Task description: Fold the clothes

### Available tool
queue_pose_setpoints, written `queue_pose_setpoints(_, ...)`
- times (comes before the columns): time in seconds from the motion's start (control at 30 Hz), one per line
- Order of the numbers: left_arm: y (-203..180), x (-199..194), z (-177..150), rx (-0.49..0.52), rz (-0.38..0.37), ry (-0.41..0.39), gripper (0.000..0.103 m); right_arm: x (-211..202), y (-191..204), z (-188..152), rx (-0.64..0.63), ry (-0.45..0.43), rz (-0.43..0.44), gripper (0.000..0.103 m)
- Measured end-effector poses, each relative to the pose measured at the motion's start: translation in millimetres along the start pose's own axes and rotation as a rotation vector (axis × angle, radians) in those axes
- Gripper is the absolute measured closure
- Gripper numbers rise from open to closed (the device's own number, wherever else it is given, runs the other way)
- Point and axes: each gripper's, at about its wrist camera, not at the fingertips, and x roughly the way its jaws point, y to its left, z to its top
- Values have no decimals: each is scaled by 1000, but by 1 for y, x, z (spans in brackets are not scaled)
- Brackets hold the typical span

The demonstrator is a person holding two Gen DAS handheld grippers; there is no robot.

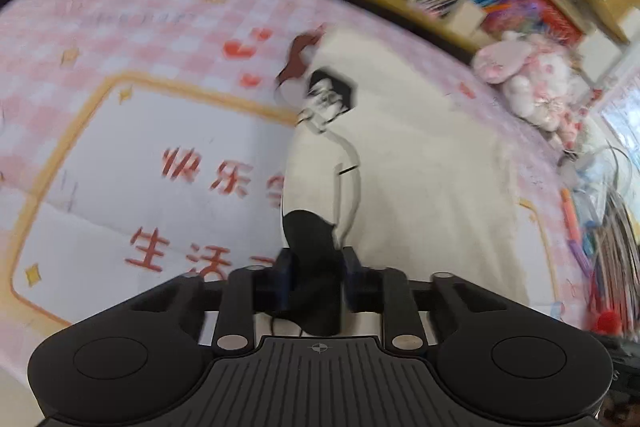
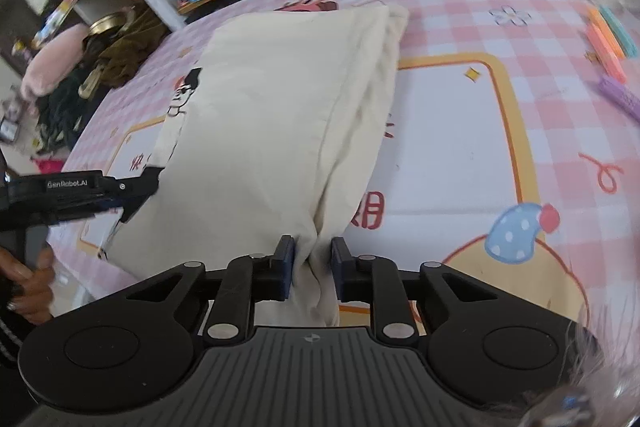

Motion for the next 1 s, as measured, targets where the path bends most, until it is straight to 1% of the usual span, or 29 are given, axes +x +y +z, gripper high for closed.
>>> queue_pose_setpoints(0.03,-4,-3,-1,32,18,-11,82,-1,0,-1,-12,-4,4,85)
queue_pose_setpoints(0.1,-5,1,-2,67,82,7,82,-1,-3,-3,-8,-8,22,85)
queue_pose_setpoints(0.17,-1,4,-2,70,129,15,81,0,-9,-3,15,-7,43,84)
queue_pose_setpoints(0.27,1,-1,-3,74,170,9,79,1,-13,-3,34,-5,56,80)
queue_pose_setpoints(0.4,-2,-10,-5,104,214,8,78,0,-15,-6,38,-13,60,81)
queue_pose_setpoints(0.43,-4,-14,-5,111,210,-6,75,0,-15,-6,40,-16,61,81)
queue_pose_setpoints(0.47,-7,-19,-6,116,194,-26,66,0,-15,-6,43,-18,61,81)
queue_pose_setpoints(0.5,-9,-23,-6,117,162,-53,60,0,-15,-6,46,-20,60,80)
queue_pose_setpoints(0.53,-12,-27,-6,120,133,-81,50,0,-15,-7,49,-22,59,80)
queue_pose_setpoints(0.57,-15,-31,-6,128,111,-109,46,0,-14,-7,52,-23,58,80)
queue_pose_setpoints(0.63,-23,-32,-5,162,84,-136,46,-1,-13,-8,59,-21,48,78)
queue_pose_setpoints(0.7,-32,-29,-3,210,70,-134,46,-3,-11,-9,68,-19,38,71)
queue_pose_setpoints(0.73,-35,-26,-2,240,69,-129,46,-4,-10,-11,74,-19,35,69)
queue_pose_setpoints(0.83,-45,-19,-1,332,68,-118,37,-7,-7,-15,99,-27,23,68)
queue_pose_setpoints(1.0,-53,-17,-8,435,39,-115,28,-10,1,-24,138,-45,-3,60)
